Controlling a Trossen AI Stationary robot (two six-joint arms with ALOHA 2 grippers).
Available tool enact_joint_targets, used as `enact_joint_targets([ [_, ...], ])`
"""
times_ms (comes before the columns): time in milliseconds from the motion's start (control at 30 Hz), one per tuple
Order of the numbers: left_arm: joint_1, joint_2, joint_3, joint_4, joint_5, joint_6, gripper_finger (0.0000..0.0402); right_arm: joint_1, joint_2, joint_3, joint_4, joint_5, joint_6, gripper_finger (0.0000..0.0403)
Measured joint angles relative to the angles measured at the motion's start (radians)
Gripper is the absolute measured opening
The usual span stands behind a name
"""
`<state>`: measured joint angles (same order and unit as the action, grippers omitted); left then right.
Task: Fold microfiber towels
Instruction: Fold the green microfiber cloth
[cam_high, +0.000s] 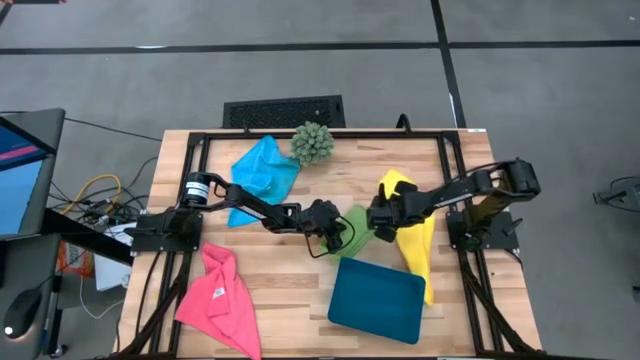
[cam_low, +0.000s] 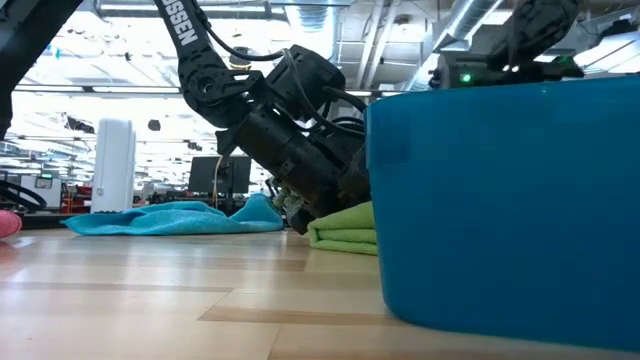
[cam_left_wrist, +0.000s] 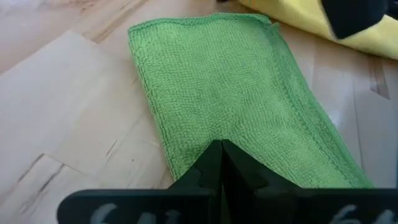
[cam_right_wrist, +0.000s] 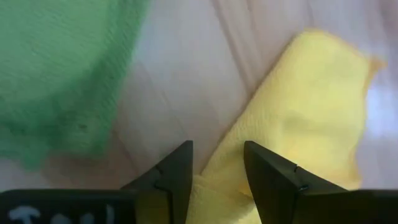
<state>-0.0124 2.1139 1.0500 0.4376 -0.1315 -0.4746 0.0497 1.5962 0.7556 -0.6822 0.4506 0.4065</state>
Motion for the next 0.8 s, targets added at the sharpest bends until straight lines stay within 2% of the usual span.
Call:
enact_joint_targets([
  [133,0.002,-0.001,0.000,0.001,0.012,-0.004,0.0000,0.021,-0.076,0.001,0.002,0.025,0.008,0.0168],
  [267,0.022,-0.042,-0.005,-0.032,0.095,-0.016,0.0000,0.020,-0.180,0.002,0.058,0.023,-0.007,0.0168],
  [367,0.039,-0.106,-0.006,-0.065,0.134,0.004,0.0000,0.038,-0.249,0.002,0.136,-0.011,-0.031,0.0168],
  [467,0.056,-0.177,-0.003,-0.128,0.117,0.052,0.0000,0.068,-0.277,0.003,0.250,-0.029,-0.048,0.0168],
  [633,0.060,-0.266,-0.003,-0.236,0.081,0.068,0.0000,0.105,-0.197,0.005,0.329,-0.029,-0.063,0.0160],
  [800,-0.032,-0.247,-0.010,-0.250,0.061,0.038,0.0000,0.121,-0.068,0.003,0.287,-0.031,-0.042,0.0150],
])
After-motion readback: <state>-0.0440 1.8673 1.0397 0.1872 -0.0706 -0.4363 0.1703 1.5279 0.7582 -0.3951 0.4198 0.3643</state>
